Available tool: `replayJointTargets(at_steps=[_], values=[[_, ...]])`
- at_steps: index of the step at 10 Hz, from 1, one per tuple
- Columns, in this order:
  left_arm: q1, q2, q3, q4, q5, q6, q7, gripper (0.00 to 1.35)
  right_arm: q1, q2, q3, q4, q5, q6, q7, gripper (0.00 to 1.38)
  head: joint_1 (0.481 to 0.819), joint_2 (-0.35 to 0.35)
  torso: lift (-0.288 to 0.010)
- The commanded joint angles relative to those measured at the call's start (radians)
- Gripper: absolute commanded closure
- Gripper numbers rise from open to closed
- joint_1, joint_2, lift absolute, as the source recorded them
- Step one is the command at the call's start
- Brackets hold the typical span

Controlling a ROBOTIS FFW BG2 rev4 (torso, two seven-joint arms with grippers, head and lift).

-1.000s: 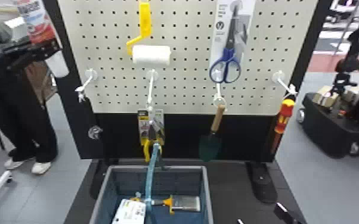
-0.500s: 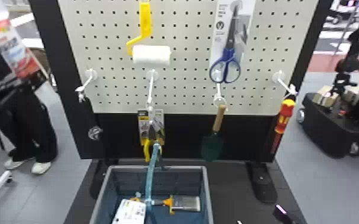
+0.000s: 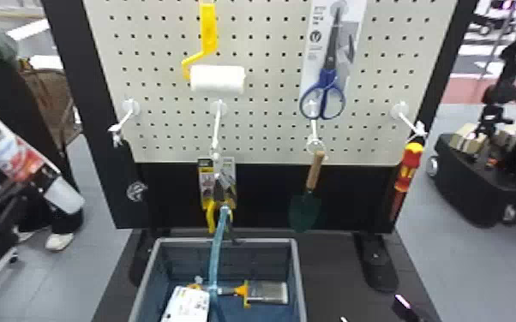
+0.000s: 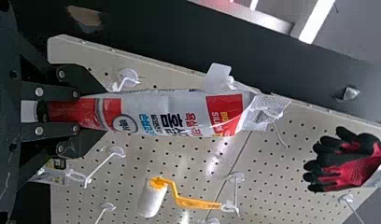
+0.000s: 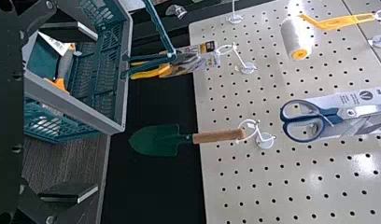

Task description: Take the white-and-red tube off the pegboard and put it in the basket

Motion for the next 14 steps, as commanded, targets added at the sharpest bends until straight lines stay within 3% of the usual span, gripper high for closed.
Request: replayJointTargets(at_steps=[1, 3, 7, 9, 12, 14], values=[[0.048, -0.042, -0.037, 0.022, 0.055, -0.022, 0.02, 1.15, -0.002, 0.0, 0.0, 0.002, 0.0, 0.0, 0.0, 0.17, 0.549, 0.0, -0.1], [0.063, -0.071, -0.101, 0.138, 0.134, -0.034, 0.025, 1.15, -0.002, 0.0, 0.0, 0.002, 0.0, 0.0, 0.0, 0.17, 0.549, 0.0, -0.1], [0.031, -0.065, -0.222, 0.295, 0.21, -0.046, 0.014, 1.15, -0.004, 0.002, 0.002, 0.004, -0.002, -0.002, 0.003, 0.16, 0.549, 0.0, -0.1], [-0.006, -0.036, -0.298, 0.376, 0.212, -0.029, 0.002, 1.15, -0.007, 0.002, 0.0, 0.004, -0.002, -0.003, 0.006, 0.16, 0.549, 0.0, -0.1], [-0.038, -0.012, -0.368, 0.439, 0.201, -0.022, -0.015, 1.15, -0.011, 0.002, 0.002, 0.007, -0.002, -0.005, 0.009, 0.16, 0.549, 0.0, -0.1], [-0.046, 0.007, -0.408, 0.457, 0.147, 0.001, -0.027, 1.15, -0.011, 0.002, 0.0, 0.009, -0.005, -0.005, 0.012, 0.16, 0.549, 0.0, -0.1]])
